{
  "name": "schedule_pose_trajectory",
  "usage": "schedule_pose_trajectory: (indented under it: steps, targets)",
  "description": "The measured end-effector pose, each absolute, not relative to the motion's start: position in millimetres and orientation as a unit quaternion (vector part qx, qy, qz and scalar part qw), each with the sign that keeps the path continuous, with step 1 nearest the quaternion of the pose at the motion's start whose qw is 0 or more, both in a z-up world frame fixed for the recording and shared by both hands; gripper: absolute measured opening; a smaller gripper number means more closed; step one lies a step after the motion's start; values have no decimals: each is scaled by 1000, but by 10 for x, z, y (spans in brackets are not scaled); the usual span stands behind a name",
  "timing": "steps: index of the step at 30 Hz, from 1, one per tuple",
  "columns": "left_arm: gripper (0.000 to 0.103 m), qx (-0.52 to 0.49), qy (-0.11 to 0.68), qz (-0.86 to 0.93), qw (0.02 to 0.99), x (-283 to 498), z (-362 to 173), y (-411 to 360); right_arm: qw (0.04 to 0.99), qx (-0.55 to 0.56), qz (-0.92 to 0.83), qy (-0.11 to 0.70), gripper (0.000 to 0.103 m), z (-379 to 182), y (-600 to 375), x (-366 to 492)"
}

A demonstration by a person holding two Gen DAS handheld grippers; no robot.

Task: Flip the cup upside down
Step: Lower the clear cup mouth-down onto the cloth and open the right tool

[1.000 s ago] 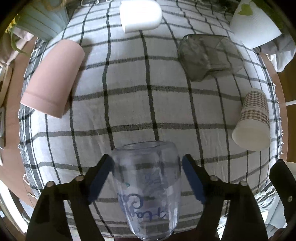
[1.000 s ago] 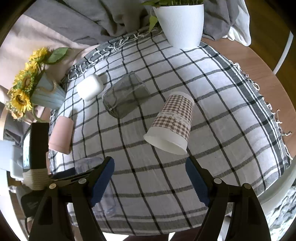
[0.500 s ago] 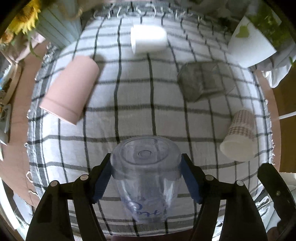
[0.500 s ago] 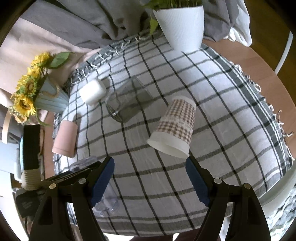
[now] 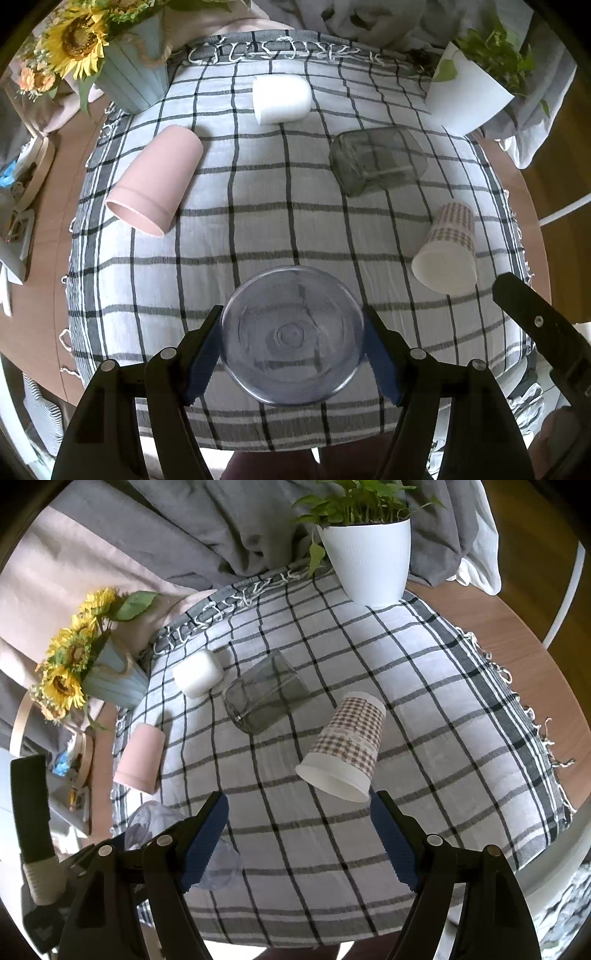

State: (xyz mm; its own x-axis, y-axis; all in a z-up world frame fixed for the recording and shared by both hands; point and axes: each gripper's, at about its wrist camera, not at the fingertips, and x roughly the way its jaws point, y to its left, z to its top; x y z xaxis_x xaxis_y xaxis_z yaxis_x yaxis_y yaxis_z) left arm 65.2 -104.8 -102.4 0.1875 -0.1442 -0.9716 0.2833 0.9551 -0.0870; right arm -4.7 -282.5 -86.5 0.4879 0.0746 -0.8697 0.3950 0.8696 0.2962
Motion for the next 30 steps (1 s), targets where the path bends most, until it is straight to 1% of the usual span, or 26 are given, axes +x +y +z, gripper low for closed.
schedule_pose_trajectory:
  steps: [13,15,17,20,25,28,30]
  targets:
    - [72,46,624,-159,764,451,-1021,-1037,830,220,-100,502,79,-833,-2801,-150]
    - [79,45,623,-160,765,447,-1018,-1026,831,215,-101,504,79,-821,-2798,-158]
    - [83,39,617,-160,769,439,-983,-1005,832,212,-100,503,80,-802,-2789,-168]
    - [86,41,605,-157,779,415,-900,-988,835,207,-102,499,85,-746,-2781,-200]
    - [86,33,581,-152,799,350,-712,-877,847,202,-105,481,86,-579,-2750,-286]
    - [88,37,559,-130,818,283,-593,-744,858,192,-107,464,88,-433,-2701,-370]
    - [95,37,544,-111,831,238,-528,-625,864,184,-107,456,90,-367,-2650,-406]
